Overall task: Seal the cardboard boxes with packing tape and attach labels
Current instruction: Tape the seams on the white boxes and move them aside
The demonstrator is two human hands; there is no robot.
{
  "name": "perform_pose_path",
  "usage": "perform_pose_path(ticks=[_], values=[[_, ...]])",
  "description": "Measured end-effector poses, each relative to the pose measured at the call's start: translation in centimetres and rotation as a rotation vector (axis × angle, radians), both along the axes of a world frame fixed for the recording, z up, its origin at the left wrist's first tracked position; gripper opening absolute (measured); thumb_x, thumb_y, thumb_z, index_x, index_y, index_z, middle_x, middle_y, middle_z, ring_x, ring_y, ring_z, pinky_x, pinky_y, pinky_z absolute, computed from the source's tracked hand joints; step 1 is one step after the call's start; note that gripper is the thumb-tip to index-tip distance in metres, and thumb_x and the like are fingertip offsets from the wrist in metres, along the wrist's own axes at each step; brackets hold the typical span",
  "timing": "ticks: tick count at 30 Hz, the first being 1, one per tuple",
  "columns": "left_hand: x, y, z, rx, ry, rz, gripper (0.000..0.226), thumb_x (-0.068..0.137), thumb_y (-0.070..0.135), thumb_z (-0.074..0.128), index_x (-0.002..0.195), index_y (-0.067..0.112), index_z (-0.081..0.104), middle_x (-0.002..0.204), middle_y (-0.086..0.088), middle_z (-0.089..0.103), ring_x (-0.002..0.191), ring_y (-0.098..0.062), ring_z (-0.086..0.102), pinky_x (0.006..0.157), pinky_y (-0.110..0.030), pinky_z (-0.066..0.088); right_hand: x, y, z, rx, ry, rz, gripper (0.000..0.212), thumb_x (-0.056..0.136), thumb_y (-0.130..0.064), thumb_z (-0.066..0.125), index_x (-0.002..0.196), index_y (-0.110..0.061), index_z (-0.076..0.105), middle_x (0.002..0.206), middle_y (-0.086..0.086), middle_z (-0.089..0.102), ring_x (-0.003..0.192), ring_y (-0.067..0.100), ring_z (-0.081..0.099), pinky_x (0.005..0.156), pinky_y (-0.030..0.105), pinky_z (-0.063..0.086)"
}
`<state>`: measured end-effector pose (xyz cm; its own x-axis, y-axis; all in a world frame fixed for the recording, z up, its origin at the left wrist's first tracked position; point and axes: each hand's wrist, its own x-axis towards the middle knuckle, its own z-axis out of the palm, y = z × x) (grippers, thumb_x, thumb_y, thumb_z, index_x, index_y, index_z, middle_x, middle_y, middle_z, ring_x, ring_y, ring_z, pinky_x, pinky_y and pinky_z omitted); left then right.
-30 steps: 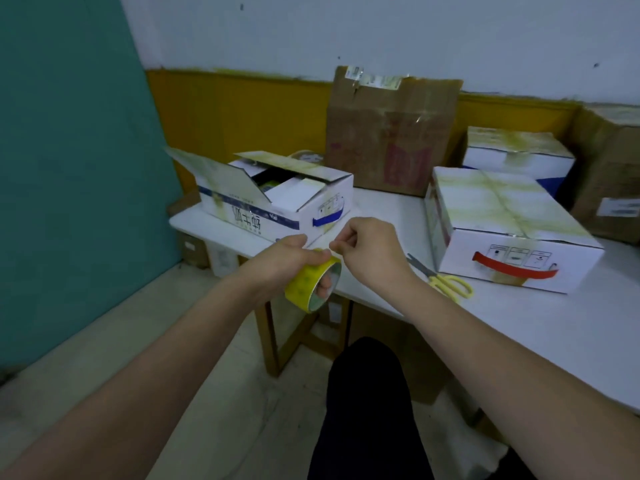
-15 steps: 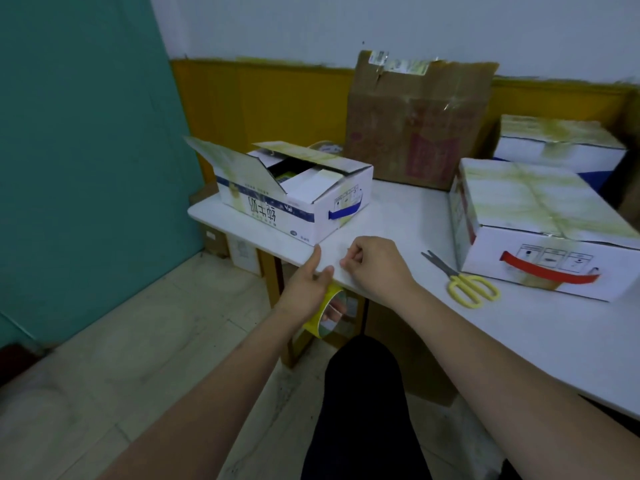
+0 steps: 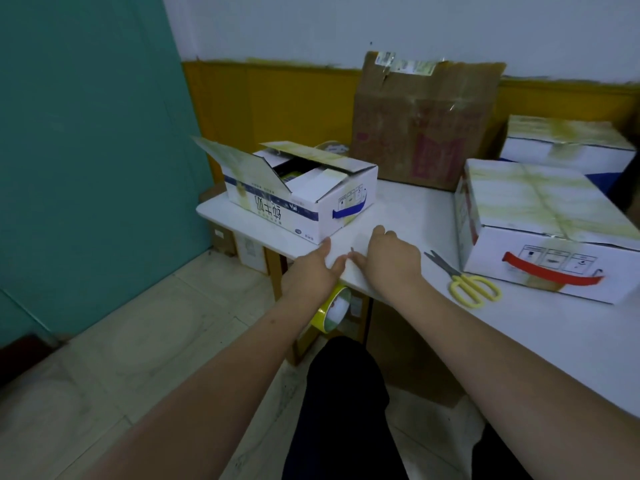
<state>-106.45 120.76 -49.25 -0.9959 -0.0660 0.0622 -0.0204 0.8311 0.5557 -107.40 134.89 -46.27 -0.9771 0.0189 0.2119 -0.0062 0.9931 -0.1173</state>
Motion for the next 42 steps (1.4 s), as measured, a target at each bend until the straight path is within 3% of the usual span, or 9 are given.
perform_pose_path(ticks=[4, 8, 10, 14, 19, 24, 35, 39, 42], values=[[0.4, -2.0, 3.1, -0.261, -0.034, -0.082, 0.066, 0.098, 0.066, 0.038, 0.152, 0.028, 0.039, 0.128, -0.012, 0.065, 0.112, -0.028, 0.064, 0.092, -0.043, 0.054, -0.5, 0.8, 1.3, -0.074, 0.136, 0.086, 0.036, 0.101, -0.043, 0.047, 0.117, -0.012, 0.049, 0.112, 0.008, 0.058, 0.092, 0.029, 0.062, 0.061, 0.033, 0.037], [0.1, -6.6, 7.0, -0.197, 0.062, 0.041, 0.067, 0.095, 0.072, 0.035, 0.104, 0.016, 0.070, 0.068, -0.004, 0.073, 0.063, -0.018, 0.072, 0.071, -0.041, 0.060, -2.7, 0.7, 4.5, -0.329, 0.340, 0.164, 0.035, 0.098, -0.045, 0.051, 0.113, -0.013, 0.058, 0.113, 0.007, 0.055, 0.091, 0.028, 0.061, 0.062, 0.033, 0.042], [-1.0, -8.7, 8.6, -0.172, 0.222, 0.207, 0.079, 0.084, 0.086, 0.032, 0.109, 0.018, 0.066, 0.077, -0.001, 0.073, 0.072, -0.018, 0.070, 0.071, -0.038, 0.058, -4.8, 0.0, 6.2, -0.353, 0.380, 0.216, 0.040, 0.094, -0.046, 0.057, 0.118, -0.013, 0.059, 0.118, 0.007, 0.053, 0.101, 0.028, 0.057, 0.068, 0.034, 0.044], [-3.7, -9.8, 10.2, -0.092, 0.418, 0.215, 0.089, 0.086, 0.073, 0.054, 0.151, 0.017, 0.031, 0.142, -0.008, 0.049, 0.120, -0.027, 0.056, 0.088, -0.042, 0.053, -9.1, -1.4, 8.3, -0.216, 0.277, 0.286, 0.061, 0.092, -0.055, 0.056, 0.140, -0.018, 0.049, 0.139, 0.008, 0.047, 0.122, 0.032, 0.047, 0.092, 0.042, 0.046], [-7.8, -8.1, 9.7, -0.157, 0.408, 0.136, 0.102, 0.085, 0.070, 0.058, 0.160, 0.022, 0.008, 0.159, -0.010, 0.014, 0.141, -0.037, 0.030, 0.106, -0.048, 0.045, -13.9, -1.7, 7.5, -0.133, -0.041, 0.263, 0.060, 0.094, -0.056, 0.049, 0.142, -0.019, 0.049, 0.146, 0.010, 0.048, 0.130, 0.034, 0.044, 0.099, 0.040, 0.044], [-10.5, -6.8, 9.3, -0.153, 0.265, 0.100, 0.089, 0.090, 0.055, 0.060, 0.159, 0.033, 0.008, 0.159, -0.010, 0.006, 0.141, -0.039, 0.024, 0.112, -0.052, 0.037, -15.3, -1.2, 7.7, -0.051, 0.055, 0.244, 0.030, 0.100, -0.028, 0.045, 0.107, -0.009, 0.067, 0.101, 0.016, 0.068, 0.093, 0.033, 0.063, 0.063, 0.031, 0.036], [-10.0, -4.3, 10.2, -0.340, 0.100, -0.076, 0.064, 0.098, 0.051, 0.048, 0.157, 0.034, 0.029, 0.157, -0.013, 0.033, 0.142, -0.035, 0.030, 0.112, -0.048, 0.036, -13.0, 2.4, 9.7, 0.133, -0.029, 0.303, 0.036, 0.100, -0.036, 0.045, 0.086, -0.008, 0.062, 0.089, 0.010, 0.063, 0.083, 0.025, 0.059, 0.062, 0.029, 0.039], [-7.0, 0.2, 11.6, -0.569, 0.123, -0.027, 0.049, 0.101, 0.044, 0.040, 0.145, 0.022, 0.044, 0.119, -0.012, 0.053, 0.109, -0.027, 0.049, 0.081, -0.038, 0.047, -11.5, 4.9, 10.8, 0.159, -0.131, 0.294, 0.045, 0.099, -0.043, 0.048, 0.089, -0.006, 0.071, 0.082, 0.009, 0.064, 0.081, 0.025, 0.062, 0.064, 0.032, 0.049], [-5.4, 3.8, 11.5, -0.682, 0.118, -0.099, 0.020, 0.101, 0.021, 0.047, 0.115, 0.012, 0.056, 0.099, -0.009, 0.049, 0.092, -0.024, 0.046, 0.073, -0.032, 0.038, -10.5, 7.0, 11.0, 0.166, -0.168, 0.301, 0.044, 0.099, -0.043, 0.049, 0.112, -0.008, 0.071, 0.110, 0.012, 0.069, 0.098, 0.026, 0.063, 0.088, 0.041, 0.054]])
